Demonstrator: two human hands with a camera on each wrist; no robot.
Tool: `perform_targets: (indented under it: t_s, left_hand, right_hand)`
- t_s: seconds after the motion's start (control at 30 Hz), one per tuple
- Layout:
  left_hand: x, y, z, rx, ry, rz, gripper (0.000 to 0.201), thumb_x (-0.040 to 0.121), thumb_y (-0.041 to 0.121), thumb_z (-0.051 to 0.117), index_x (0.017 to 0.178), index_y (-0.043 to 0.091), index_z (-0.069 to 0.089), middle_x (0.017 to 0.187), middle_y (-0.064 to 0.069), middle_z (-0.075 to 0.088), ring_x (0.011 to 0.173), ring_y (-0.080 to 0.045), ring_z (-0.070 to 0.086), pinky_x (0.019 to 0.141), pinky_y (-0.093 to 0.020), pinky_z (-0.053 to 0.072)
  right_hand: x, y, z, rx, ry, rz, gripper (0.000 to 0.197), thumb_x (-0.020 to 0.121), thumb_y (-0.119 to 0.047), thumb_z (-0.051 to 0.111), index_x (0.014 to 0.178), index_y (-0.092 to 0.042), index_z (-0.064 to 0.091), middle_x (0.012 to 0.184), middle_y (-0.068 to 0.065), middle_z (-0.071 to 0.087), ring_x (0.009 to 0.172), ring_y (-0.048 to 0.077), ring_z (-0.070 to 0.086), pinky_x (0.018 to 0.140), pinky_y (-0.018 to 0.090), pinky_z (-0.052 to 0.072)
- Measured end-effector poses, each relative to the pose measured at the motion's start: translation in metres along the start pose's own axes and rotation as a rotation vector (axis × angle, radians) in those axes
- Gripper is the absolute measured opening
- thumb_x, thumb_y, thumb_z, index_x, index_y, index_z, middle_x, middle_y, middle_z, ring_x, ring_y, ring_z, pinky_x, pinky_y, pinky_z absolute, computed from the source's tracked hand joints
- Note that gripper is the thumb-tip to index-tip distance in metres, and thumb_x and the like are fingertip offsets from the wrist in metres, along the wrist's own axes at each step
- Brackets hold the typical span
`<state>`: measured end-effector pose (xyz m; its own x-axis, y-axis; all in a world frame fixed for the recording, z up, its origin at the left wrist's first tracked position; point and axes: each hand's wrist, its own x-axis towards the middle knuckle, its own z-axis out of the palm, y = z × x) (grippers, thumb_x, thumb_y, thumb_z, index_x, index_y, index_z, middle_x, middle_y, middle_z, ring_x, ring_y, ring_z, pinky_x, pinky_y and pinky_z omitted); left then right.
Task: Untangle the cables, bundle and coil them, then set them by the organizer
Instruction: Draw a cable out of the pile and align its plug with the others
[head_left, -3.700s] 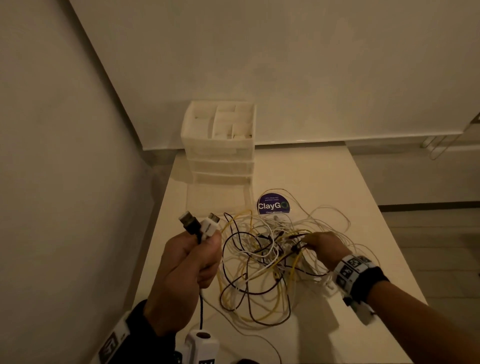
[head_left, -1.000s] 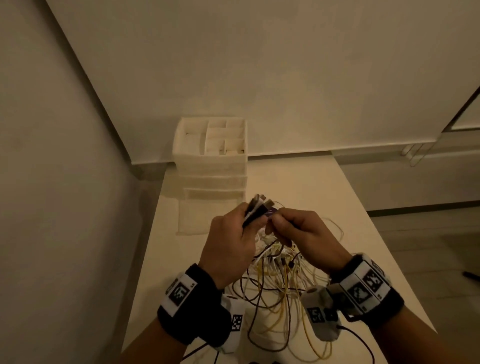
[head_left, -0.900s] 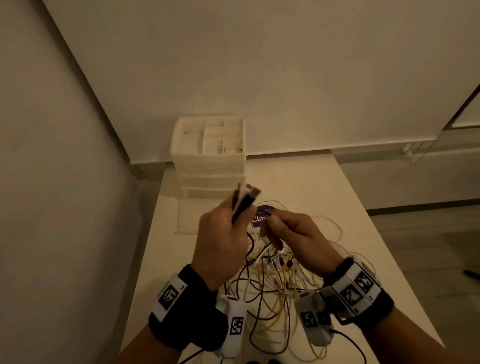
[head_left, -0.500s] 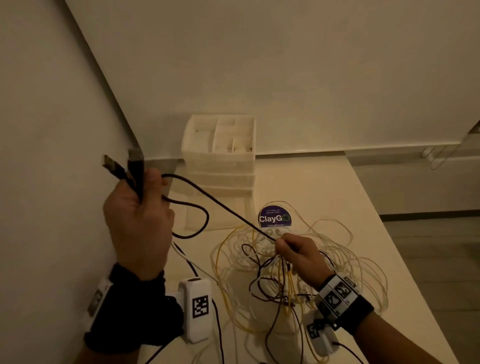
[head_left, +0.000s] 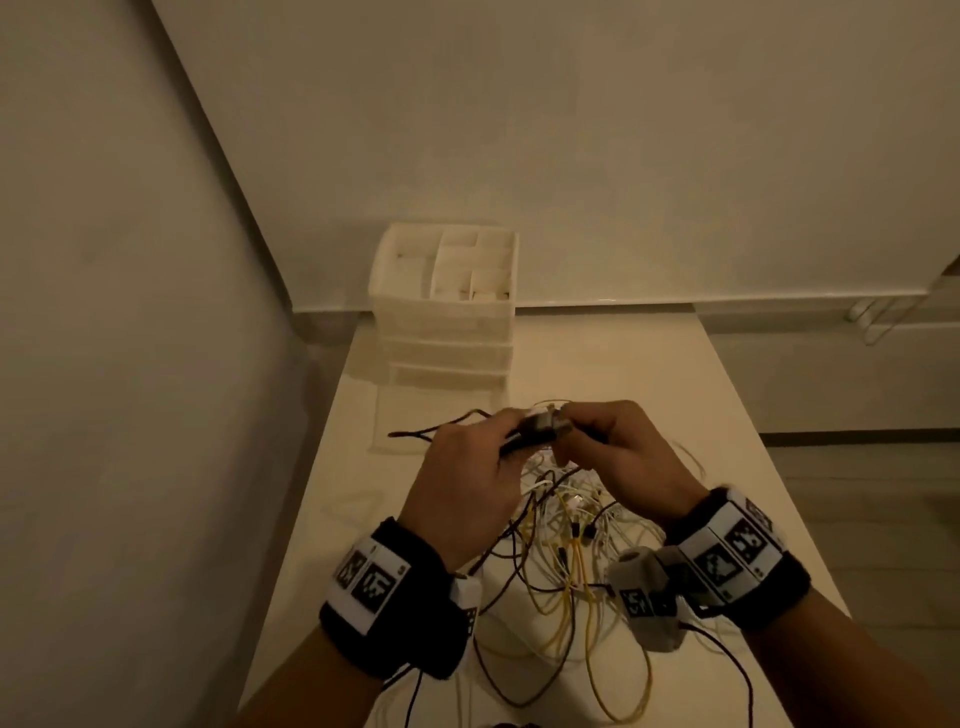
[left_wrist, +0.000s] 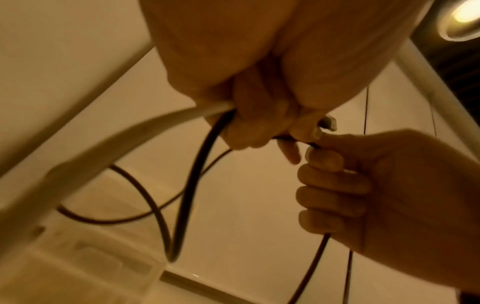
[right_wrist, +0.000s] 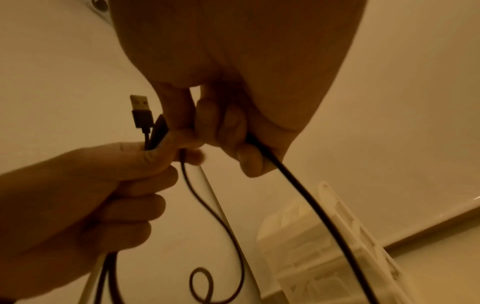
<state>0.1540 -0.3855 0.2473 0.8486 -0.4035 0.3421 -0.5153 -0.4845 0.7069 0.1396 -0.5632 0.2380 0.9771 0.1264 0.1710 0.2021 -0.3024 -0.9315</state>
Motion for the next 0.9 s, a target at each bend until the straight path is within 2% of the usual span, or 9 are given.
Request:
perform_targets:
  t_s: [0.1,0.17,0.23,0.33,0.47,0.57,0.7,0.8,0.9]
  left_hand:
    - [0.006,0.006,-0.003,-0.031,0.107,0.032,0.009,0.091,0.02,0.064,0.094,0.014,0.07,0.065,0.006,0.065,0.056,-0.008,0.055,0.05,-0.014,0.037]
    - [0.007,0.008,-0.01,-0.017,0.184,0.045,0.008,0.09,0.018,0.065,0.089,0.012,0.07,0.058,0.012,0.059,0.053,-0.004,0.054,0.047,-0.011,0.033]
    - [0.009,0.011,-0.019,-0.01,0.249,0.042,0.008,0.089,0.012,0.066,0.083,0.015,0.069,0.051,0.019,0.049,0.049,-0.002,0.05,0.045,-0.009,0.029]
    - [0.008,0.016,-0.036,-0.036,0.348,0.025,0.013,0.09,0.017,0.065,0.083,0.028,0.064,0.049,0.018,0.051,0.054,-0.009,0.052,0.045,-0.013,0.032]
    - [0.004,0.019,-0.066,-0.082,0.492,-0.005,0.013,0.092,0.03,0.06,0.08,0.037,0.062,0.057,0.022,0.058,0.056,0.005,0.056,0.053,-0.007,0.038]
    - [-0.002,0.015,-0.083,-0.088,0.606,0.02,0.014,0.093,0.035,0.057,0.084,0.028,0.066,0.073,0.017,0.064,0.063,-0.007,0.062,0.059,-0.021,0.047]
    - [-0.011,0.007,-0.086,-0.093,0.492,-0.045,0.02,0.092,0.043,0.056,0.082,0.029,0.065,0.068,0.009,0.06,0.056,0.001,0.055,0.052,-0.01,0.038]
    - [-0.02,-0.002,-0.09,-0.116,0.455,-0.09,0.024,0.091,0.038,0.055,0.081,0.02,0.068,0.055,0.015,0.053,0.051,0.007,0.05,0.052,-0.005,0.033]
    - [-0.027,-0.011,-0.104,-0.228,0.45,-0.1,0.026,0.093,0.039,0.059,0.068,0.032,0.059,0.051,0.013,0.052,0.045,-0.004,0.044,0.049,-0.021,0.037]
  right_hand:
    - [-0.007,-0.005,-0.001,0.112,-0.002,0.003,0.032,0.094,-0.025,0.049,0.068,-0.013,0.063,0.058,-0.006,0.049,0.056,0.008,0.041,0.057,0.02,0.034]
    - [-0.012,0.002,0.004,0.198,-0.012,-0.003,0.035,0.098,-0.025,0.044,0.071,-0.012,0.063,0.059,0.004,0.043,0.055,0.015,0.037,0.056,0.024,0.031]
    - [-0.018,0.016,0.011,0.238,0.002,0.003,0.037,0.099,-0.024,0.041,0.071,-0.01,0.063,0.059,0.007,0.04,0.054,0.015,0.035,0.055,0.024,0.031]
    - [-0.026,0.047,0.023,0.225,0.047,0.044,0.039,0.097,-0.024,0.043,0.071,-0.002,0.062,0.059,0.004,0.043,0.056,0.013,0.039,0.056,0.022,0.033]
    - [-0.036,0.087,0.04,0.168,0.097,0.124,0.036,0.094,-0.028,0.047,0.074,-0.001,0.062,0.059,-0.005,0.048,0.057,0.012,0.043,0.057,0.023,0.036]
    - [-0.039,0.113,0.051,0.104,0.143,0.156,0.036,0.093,-0.032,0.048,0.075,-0.003,0.06,0.059,-0.01,0.049,0.057,0.008,0.043,0.058,0.021,0.036]
    - [-0.033,0.121,0.057,0.061,0.202,0.229,0.035,0.099,-0.03,0.046,0.078,-0.004,0.057,0.057,-0.01,0.046,0.055,0.011,0.042,0.054,0.028,0.037]
    - [-0.03,0.105,0.049,0.032,0.25,0.279,0.028,0.102,-0.014,0.041,0.083,-0.003,0.059,0.059,-0.01,0.049,0.053,0.009,0.044,0.048,0.016,0.037]
    - [-0.047,0.081,0.044,0.037,0.215,0.238,0.022,0.103,-0.014,0.04,0.092,-0.007,0.059,0.058,-0.01,0.05,0.054,0.011,0.045,0.051,0.02,0.042]
